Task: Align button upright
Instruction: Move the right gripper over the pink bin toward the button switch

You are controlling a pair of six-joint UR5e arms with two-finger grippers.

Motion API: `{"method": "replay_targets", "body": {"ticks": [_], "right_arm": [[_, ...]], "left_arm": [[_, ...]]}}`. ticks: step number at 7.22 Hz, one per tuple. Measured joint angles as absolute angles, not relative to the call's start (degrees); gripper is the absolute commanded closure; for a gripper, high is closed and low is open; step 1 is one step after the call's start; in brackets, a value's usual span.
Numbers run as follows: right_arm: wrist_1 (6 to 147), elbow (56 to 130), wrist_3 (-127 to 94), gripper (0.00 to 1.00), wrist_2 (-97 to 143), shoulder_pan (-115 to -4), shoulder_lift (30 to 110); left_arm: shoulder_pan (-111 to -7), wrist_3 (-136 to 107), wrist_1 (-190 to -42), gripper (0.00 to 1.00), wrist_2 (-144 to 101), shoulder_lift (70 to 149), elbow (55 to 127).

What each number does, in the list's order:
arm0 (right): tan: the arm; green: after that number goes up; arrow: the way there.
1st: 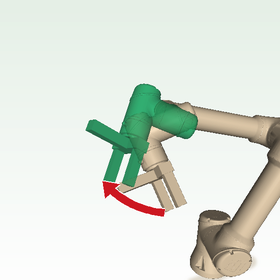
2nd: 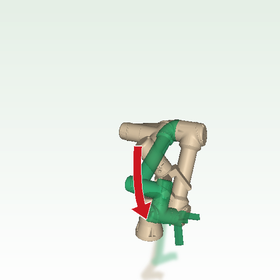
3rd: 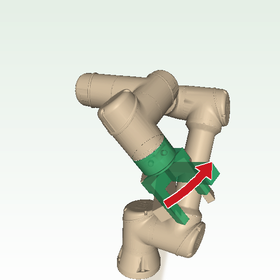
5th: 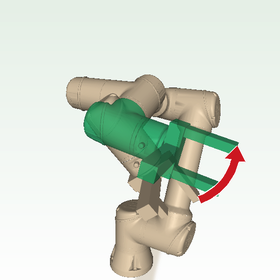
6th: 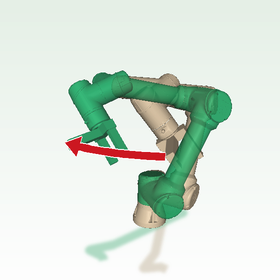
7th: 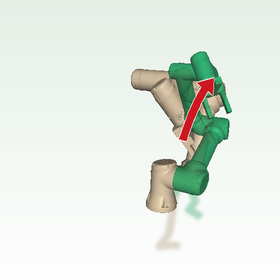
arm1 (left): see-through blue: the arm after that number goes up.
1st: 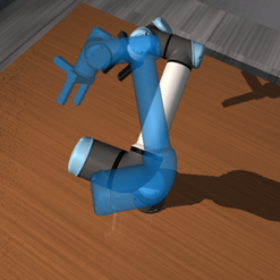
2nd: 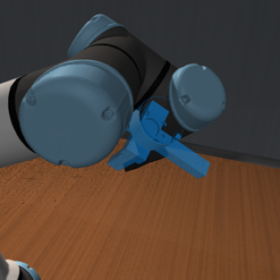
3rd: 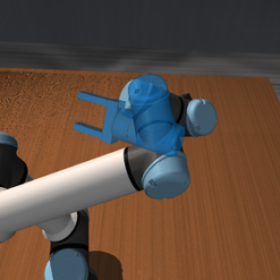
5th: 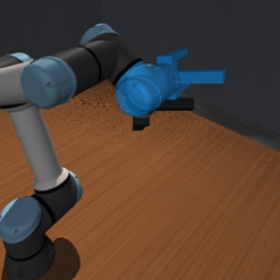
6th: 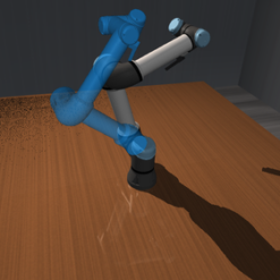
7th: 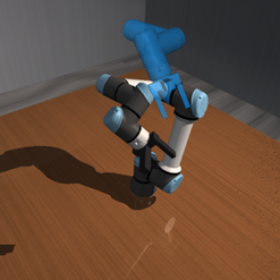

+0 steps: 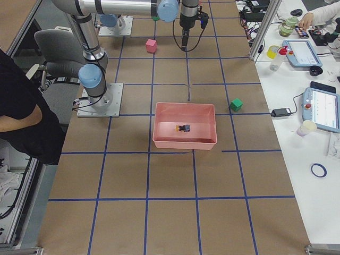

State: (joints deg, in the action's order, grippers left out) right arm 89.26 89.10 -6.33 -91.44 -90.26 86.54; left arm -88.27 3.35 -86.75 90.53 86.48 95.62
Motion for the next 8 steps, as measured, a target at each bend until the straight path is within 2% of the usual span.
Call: {"method": "replay_targets", "body": {"ticks": [8], "right_arm": [[89.66, 89.39, -5.75, 0.00, -92.82, -89.97, 86.45]], "left_arm": [[-88.16, 3.39, -86.66, 0.00, 90.32, 86.57, 95.62]]}}
